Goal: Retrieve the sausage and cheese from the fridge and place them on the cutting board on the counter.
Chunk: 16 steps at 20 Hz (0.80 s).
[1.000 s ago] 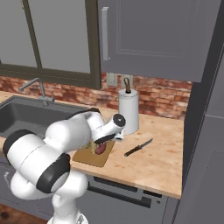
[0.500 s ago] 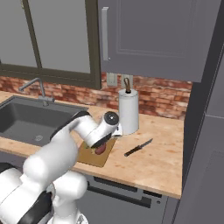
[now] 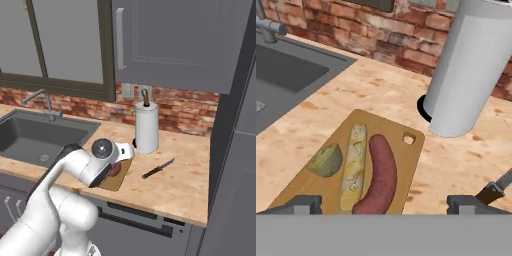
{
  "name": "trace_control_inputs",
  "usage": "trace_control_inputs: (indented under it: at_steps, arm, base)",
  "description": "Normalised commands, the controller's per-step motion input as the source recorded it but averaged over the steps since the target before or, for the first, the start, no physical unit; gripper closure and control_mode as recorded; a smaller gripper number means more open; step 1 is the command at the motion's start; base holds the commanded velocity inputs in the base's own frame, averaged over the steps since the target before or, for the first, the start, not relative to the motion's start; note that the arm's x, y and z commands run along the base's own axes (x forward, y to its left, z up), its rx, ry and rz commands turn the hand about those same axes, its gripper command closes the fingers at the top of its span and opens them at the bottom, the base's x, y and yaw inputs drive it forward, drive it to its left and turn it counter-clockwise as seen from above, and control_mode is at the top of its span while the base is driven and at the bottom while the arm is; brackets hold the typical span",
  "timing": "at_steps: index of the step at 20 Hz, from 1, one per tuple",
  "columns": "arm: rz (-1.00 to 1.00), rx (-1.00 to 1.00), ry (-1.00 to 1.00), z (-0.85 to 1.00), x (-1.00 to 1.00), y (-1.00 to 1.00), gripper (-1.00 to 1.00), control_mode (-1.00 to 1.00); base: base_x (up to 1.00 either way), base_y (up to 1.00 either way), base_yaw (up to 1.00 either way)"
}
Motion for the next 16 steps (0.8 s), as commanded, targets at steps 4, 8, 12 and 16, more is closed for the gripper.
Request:
trace_control_inputs:
  at_steps: [4, 8, 12, 16]
  arm:
    - [-0.13, 0.0, -0.07, 0.38, -0.57, 0.01, -1.0, -1.0]
    - [-0.18, 0.0, 0.03, 0.47, -0.51, 0.0, -1.0, -1.0]
    - [-0.21, 0.0, 0.1, 0.34, -0.57, 0.0, -1.0, -1.0]
    - [-0.23, 0.0, 0.0, 0.07, -0.7, 0.07, -1.0, -1.0]
  base:
    - [0.0, 0.0, 0.0]
    - [0.0, 0.0, 0.0]
    - [0.0, 0.0, 0.0]
    - [0.0, 0.0, 0.0]
